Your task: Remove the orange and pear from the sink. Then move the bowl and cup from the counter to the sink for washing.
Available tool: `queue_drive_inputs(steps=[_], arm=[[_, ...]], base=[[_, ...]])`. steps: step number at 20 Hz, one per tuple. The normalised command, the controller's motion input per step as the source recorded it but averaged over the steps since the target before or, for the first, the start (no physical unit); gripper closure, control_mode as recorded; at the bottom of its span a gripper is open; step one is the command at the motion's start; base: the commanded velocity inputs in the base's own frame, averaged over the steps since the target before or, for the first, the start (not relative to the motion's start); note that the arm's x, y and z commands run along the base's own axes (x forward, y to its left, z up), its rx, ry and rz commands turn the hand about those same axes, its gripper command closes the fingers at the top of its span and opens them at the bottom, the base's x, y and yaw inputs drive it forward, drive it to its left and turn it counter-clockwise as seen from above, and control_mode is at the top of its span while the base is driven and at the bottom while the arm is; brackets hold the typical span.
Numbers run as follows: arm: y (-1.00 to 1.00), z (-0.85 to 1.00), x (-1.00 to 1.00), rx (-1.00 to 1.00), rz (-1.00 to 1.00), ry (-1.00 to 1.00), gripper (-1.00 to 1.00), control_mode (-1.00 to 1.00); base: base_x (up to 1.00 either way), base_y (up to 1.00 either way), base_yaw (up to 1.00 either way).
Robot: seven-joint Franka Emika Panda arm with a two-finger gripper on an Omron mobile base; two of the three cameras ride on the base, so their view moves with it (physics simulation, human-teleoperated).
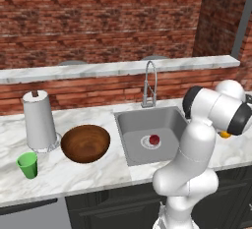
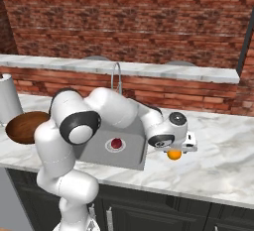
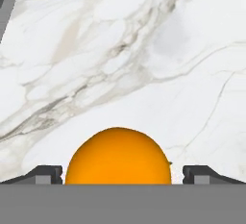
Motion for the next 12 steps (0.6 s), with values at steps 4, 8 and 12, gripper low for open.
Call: queue_drive_inputs(steps=[4,8,12], arm=[[0.0,0.15,0.0,0.0,0.0,0.0,-1.0,-1.0],[0.06,0.19,-0.01,0.0,0.0,0.0,-1.0,-1.0],[0.15,0.19,-0.03,0.01,0.0,0.0,-1.0,-1.0]], base=[[0.0,0.0,0.0],[0.0,0.0,0.0],[0.0,0.0,0.0]])
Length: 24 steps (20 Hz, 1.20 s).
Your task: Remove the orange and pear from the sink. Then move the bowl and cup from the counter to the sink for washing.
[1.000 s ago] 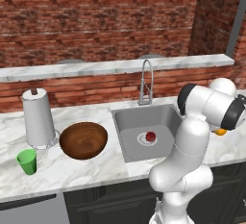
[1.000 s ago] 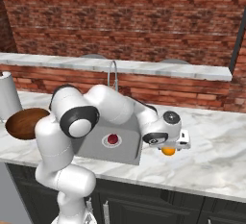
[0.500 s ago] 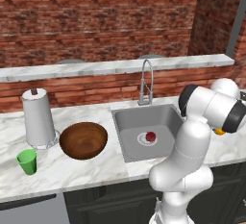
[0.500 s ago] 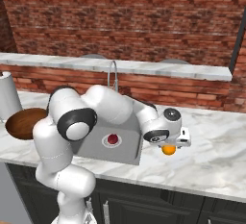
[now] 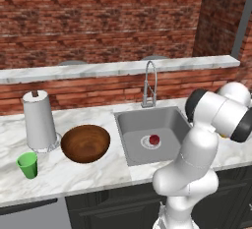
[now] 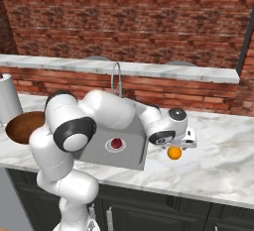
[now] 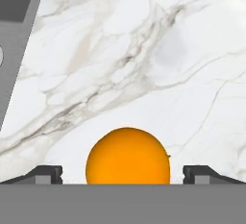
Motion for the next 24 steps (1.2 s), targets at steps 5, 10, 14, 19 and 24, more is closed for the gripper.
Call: queue_drive_inputs(steps=[5,10,14,19,24], arm=[[0.18,0.2,-0.02,0.0,0.0,0.0,-1.0,-1.0],[0.23,0.19,-0.02,0.0,0.0,0.0,-1.0,-1.0],[0.26,0.18,-0.03,0.0,0.0,0.0,-1.0,-1.0],[0.3,0.14,-0.03,0.0,0.0,0.0,-1.0,-1.0],[0.32,0.13,-0.02,0.0,0.0,0.0,-1.0,-1.0]], base=[[0.0,0.0,0.0],[0.0,0.0,0.0],[0.0,0.0,0.0],[0.0,0.0,0.0],[0.0,0.0,0.0]])
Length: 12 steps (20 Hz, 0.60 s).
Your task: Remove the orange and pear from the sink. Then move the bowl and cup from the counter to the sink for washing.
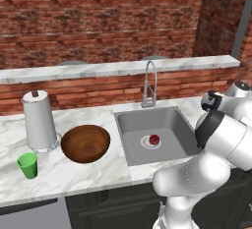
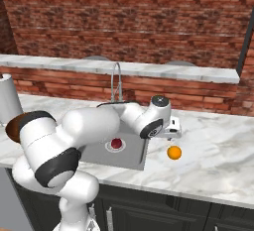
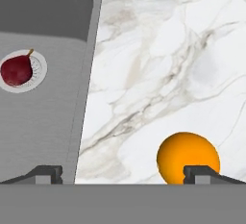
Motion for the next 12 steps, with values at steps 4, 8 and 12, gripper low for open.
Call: queue_drive_inputs(steps=[4,8,12], arm=[[0.32,0.11,-0.01,0.0,0.0,0.0,-1.0,-1.0],[0.33,0.08,-0.01,0.0,0.0,0.0,-1.0,-1.0],[0.33,0.03,0.0,0.0,0.0,0.0,-1.0,-1.0]], base=[[0.0,0.0,0.0],[0.0,0.0,0.0],[0.0,0.0,0.0]])
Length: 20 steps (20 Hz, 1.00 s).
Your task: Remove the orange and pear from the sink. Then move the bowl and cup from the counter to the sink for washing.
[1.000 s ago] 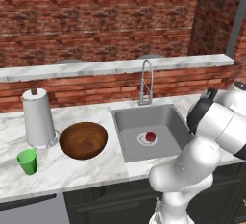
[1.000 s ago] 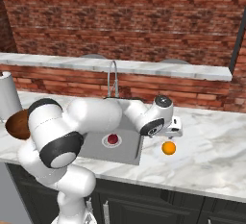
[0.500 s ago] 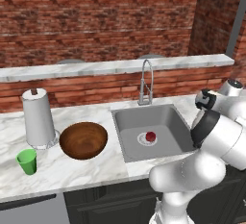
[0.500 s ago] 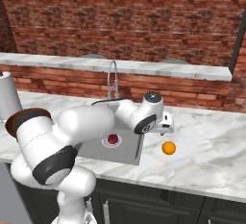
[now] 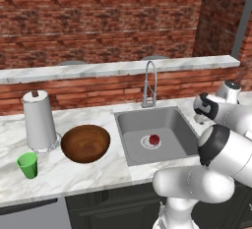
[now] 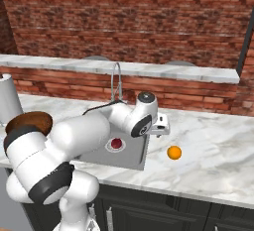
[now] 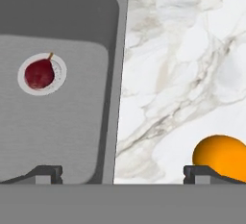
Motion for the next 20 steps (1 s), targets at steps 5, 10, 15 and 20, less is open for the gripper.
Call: queue_drive_inputs(steps=[5,10,15,20], arm=[[0.33,0.0,0.0,0.0,-0.01,0.0,-1.0,-1.0],[0.35,0.0,0.0,0.0,-0.03,0.0,-1.0,-1.0],[0.33,0.0,0.0,0.0,-0.01,0.0,-1.0,-1.0],[0.32,0.0,0.0,0.0,0.0,0.0,-1.0,-1.0]], base=[[0.0,0.0,0.0],[0.0,0.0,0.0],[0.0,0.0,0.0],[0.0,0.0,0.0]])
